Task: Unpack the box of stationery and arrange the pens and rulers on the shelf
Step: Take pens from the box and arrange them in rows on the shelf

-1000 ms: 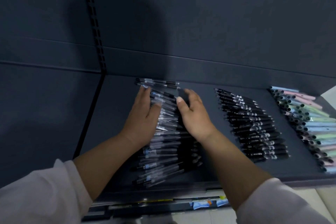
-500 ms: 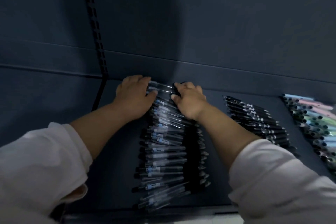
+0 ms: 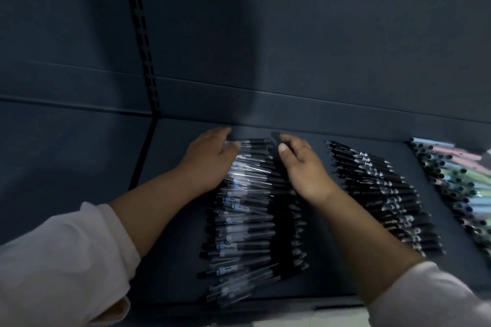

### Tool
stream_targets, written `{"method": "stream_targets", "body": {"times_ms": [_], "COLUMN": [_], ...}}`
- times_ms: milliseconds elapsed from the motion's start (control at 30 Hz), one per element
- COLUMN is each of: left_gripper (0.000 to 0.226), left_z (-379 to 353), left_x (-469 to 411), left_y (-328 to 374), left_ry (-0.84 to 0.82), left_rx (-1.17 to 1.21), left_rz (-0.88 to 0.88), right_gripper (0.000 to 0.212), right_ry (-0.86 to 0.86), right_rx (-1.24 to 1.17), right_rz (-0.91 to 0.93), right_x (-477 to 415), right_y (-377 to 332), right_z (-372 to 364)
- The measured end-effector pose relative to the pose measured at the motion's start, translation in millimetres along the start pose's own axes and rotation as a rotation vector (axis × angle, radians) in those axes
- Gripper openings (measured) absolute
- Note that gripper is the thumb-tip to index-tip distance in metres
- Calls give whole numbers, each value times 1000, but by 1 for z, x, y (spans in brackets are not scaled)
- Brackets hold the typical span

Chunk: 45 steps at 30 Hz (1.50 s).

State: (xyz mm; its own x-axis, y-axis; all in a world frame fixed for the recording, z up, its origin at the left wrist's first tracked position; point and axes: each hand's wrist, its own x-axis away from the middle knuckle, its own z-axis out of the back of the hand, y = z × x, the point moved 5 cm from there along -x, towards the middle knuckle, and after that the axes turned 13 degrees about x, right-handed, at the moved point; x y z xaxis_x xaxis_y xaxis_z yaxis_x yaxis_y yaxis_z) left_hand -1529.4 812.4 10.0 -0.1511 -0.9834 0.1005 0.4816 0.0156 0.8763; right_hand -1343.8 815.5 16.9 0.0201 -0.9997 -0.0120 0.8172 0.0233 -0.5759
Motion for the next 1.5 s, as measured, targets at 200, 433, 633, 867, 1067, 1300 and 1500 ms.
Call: {"method": "stream_targets", "body": {"times_ms": [200,433,633,867,1067,1300,1500], "left_gripper": [49,55,102,109,98,98,102], "left_z": [-15,-2,-27,-47,-45,-47,-45], "left_x": [-10,8,89,119,130,141,149], "left_y": [-2,3,13,11,13,17,14], "left_ry": [-5,31,-246,-455,-426,-367,-324], "left_rx": [-154,-132,-382,-724,-870,-900,-911], "left_rz": [-56,-46,-100,-221,-270,-174,-144], "right_gripper": [43,41,43,61,61,67,66], "right_ry": [-61,-16,-115,-344,-366,-395,-385], "right_rx": [-39,9,110,512,653,684,643], "right_rz": [58,48,133,223,262,266,288], "right_x": [5,24,70,101,118,127,129], "right_y": [-21,-8,0,-7,-4,-4,-9], "right_z": [-24,-1,-1,-11,-9,-8,-4]}}
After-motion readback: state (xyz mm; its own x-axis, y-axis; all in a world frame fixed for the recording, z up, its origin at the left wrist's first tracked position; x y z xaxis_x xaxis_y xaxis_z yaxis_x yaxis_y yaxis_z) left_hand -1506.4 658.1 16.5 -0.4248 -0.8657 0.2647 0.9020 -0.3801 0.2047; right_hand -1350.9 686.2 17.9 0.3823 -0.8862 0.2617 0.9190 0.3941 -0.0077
